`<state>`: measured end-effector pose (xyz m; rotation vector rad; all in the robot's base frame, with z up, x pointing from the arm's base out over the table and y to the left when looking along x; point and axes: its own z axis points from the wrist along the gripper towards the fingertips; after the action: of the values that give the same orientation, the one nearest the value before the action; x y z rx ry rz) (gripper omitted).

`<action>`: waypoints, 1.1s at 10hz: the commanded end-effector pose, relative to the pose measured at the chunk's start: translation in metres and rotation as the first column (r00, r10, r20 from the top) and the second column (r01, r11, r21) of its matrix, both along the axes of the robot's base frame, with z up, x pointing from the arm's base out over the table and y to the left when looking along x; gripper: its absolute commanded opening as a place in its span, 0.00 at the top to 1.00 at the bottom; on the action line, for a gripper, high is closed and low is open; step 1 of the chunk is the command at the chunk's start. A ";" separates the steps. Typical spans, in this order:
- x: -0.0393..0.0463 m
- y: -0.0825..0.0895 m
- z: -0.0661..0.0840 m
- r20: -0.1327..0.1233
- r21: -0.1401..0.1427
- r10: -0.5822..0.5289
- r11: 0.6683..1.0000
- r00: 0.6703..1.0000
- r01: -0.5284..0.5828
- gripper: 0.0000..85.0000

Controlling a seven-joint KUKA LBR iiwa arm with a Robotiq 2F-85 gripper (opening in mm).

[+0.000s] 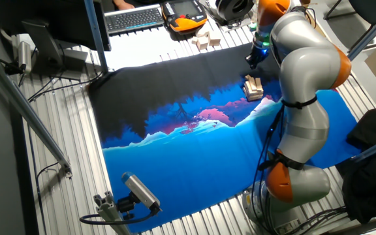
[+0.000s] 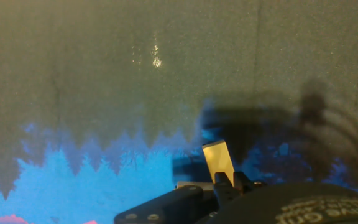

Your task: Play Jenga

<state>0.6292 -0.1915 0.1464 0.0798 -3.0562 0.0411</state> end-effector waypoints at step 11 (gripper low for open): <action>0.0096 -0.001 -0.012 -0.035 -0.023 0.026 0.999 0.999 -0.027 0.60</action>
<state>0.6391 -0.1925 0.1340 0.1196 -3.0201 0.0784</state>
